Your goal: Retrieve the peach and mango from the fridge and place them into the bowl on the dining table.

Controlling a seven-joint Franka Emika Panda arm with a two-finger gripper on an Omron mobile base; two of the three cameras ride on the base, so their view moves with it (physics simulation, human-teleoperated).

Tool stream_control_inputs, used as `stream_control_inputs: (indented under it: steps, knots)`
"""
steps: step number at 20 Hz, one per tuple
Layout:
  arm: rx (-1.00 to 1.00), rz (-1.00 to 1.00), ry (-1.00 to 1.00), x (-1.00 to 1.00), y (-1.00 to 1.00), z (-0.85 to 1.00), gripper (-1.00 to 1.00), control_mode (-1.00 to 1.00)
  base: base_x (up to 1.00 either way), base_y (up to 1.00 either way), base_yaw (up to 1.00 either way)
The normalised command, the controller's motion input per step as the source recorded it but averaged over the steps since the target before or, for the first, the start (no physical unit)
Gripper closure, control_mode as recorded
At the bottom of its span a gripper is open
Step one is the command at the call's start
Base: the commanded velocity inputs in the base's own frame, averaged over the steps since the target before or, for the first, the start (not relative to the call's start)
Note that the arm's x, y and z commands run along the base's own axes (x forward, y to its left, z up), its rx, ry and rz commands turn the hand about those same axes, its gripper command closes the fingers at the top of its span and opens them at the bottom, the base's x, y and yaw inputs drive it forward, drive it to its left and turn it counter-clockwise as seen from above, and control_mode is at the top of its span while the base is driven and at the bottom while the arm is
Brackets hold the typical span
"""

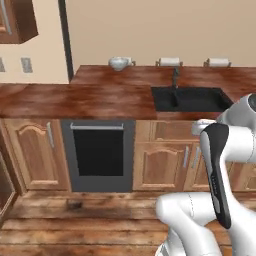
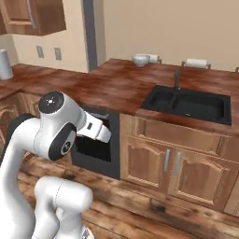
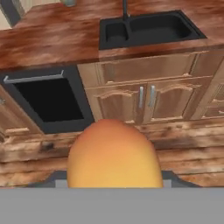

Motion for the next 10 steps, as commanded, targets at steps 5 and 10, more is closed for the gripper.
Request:
stream_control_inputs:
  steps: [5, 10]
  knots:
    - [0.00, 0.00, 0.00, 0.00, 0.00, 0.00, 1.00, 1.00, 0.16, -0.49, -0.81]
    - [0.00, 0.00, 0.00, 0.00, 0.00, 0.00, 1.00, 1.00, 0.18, -0.45, -0.85]
